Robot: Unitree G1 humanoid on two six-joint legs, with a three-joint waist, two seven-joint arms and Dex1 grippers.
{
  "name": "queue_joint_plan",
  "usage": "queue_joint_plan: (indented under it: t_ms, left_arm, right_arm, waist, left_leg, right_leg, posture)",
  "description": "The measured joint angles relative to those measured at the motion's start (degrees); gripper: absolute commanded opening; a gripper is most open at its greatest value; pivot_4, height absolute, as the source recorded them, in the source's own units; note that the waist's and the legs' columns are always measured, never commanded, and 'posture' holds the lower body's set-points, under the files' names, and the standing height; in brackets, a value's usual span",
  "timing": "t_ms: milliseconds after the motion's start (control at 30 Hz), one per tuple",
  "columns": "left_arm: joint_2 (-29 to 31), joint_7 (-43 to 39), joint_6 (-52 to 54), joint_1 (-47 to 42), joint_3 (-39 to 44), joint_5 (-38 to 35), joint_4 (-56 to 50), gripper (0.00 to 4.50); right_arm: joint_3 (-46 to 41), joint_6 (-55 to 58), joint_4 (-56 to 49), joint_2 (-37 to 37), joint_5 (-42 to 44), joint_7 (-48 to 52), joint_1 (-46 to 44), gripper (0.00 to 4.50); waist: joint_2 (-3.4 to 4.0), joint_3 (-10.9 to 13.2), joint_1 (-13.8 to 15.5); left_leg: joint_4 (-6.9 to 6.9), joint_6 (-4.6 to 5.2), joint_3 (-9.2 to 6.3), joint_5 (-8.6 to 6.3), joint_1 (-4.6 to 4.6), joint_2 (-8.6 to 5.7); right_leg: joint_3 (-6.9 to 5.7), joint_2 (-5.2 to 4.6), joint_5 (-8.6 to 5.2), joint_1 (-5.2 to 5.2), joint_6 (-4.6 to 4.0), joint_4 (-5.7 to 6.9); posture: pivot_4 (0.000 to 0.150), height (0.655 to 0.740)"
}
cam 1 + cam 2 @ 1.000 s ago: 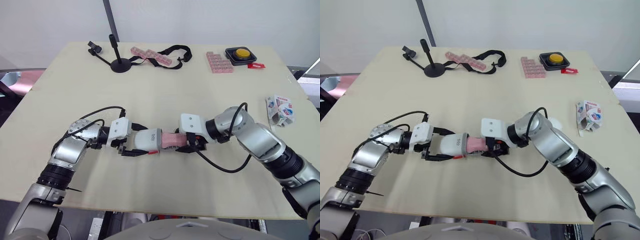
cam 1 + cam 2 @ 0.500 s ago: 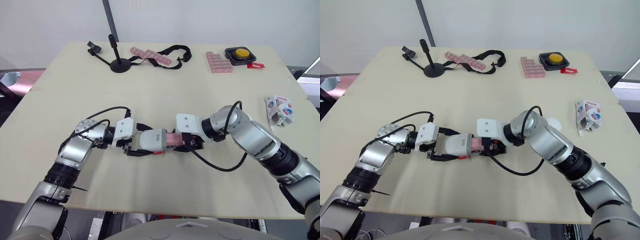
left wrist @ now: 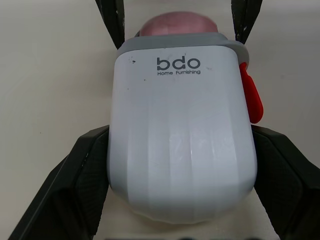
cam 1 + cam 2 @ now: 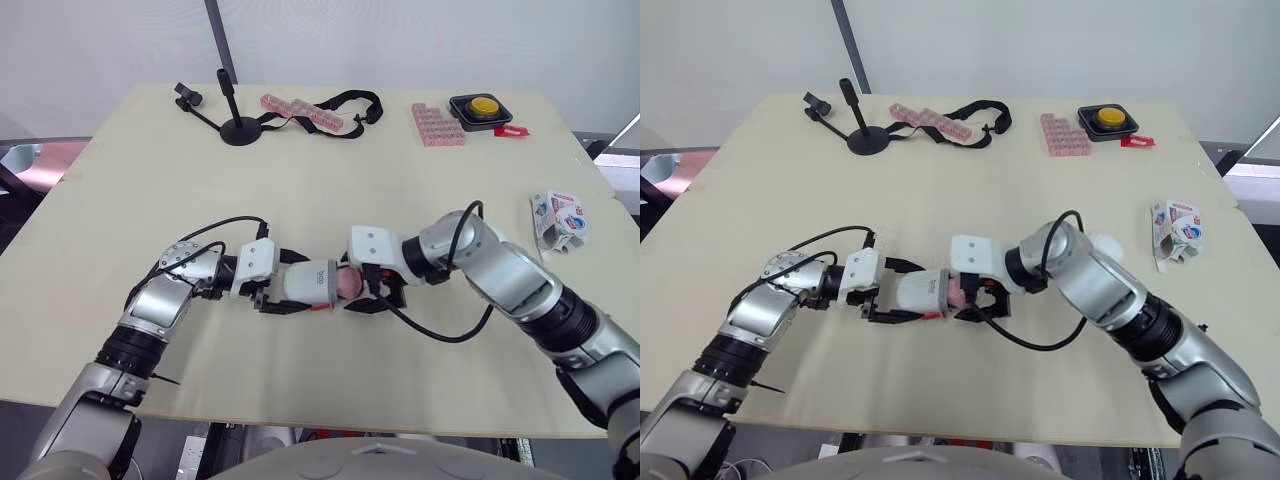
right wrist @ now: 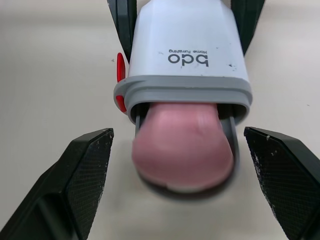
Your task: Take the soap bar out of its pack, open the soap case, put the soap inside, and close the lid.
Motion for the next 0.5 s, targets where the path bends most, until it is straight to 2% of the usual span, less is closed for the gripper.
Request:
queue_joint_plan:
  t_ms: [200, 333, 433, 467, 500]
  left_arm:
    - [-0.1, 0.0, -0.3, -0.5, -0.1, 0.0, 0.2, 3.47]
    - [-0.1, 0.0, -0.5, -0.7, -0.1, 0.0, 0.5, 3.47]
    - [-0.1, -0.1, -0.5, -0.8, -0.1, 0.0, 0.6, 3.47]
    - [0.0, -0.1, -0.5, -0.8, -0.1, 0.0, 0.6, 3.47]
    - [0.0, -0.2, -0.5, -0.9, -0.1, 0.0, 0.6, 3.47]
  right_arm:
    - [-3.6, 0.0, -1.5, -3.2, 1.1, -0.4, 2.4, 4.48]
    - [-10.9, -0.9, -1.4, -3.7, 4.4, -2.0, 8.7, 4.48]
    - [-14.1, -4.4, -0.9, -4.0, 5.0, -2.4, 11.7, 3.62]
    - [-14.7, -5.3, -0.6, -4.1, 5.0, -2.5, 12.4, 3.5]
    - [-15.7, -7.8, 0.3, -4.5, 5.0, -2.4, 14.5, 3.07]
  waist:
    - [0.0, 0.0, 0.2]
    - [0.0, 0.0, 0.5]
    - [0.0, 0.0, 0.6]
    - [0.0, 0.0, 0.6]
    - [0.0, 0.0, 0.7]
  left_leg:
    - [0.0, 0.0, 0.0, 0.0, -0.01, 0.0]
    - [0.0, 0.0, 0.01, -0.01, -0.01, 0.0]
    - [0.0, 0.0, 0.01, -0.01, 0.0, 0.0]
    - [0.0, -0.01, 0.01, -0.01, 0.0, 0.0]
    - [0.0, 0.0, 0.01, -0.01, -0.01, -0.01]
  right_leg:
    - [0.0, 0.0, 0.0, 0.02, 0.0, -0.02]
    - [0.04, -0.01, 0.0, 0.0, 0.0, -0.03]
    - [0.02, -0.01, 0.0, 0.01, 0.0, -0.03]
    - [0.03, -0.01, 0.0, 0.02, 0.0, -0.03]
    - [0.02, -0.02, 0.0, 0.02, 0.0, -0.04]
  posture:
    - [0.15, 0.74]
    - [0.15, 0.74]
    - [0.15, 0.74]
    - [0.15, 0.74]
    - [0.15, 0.74]
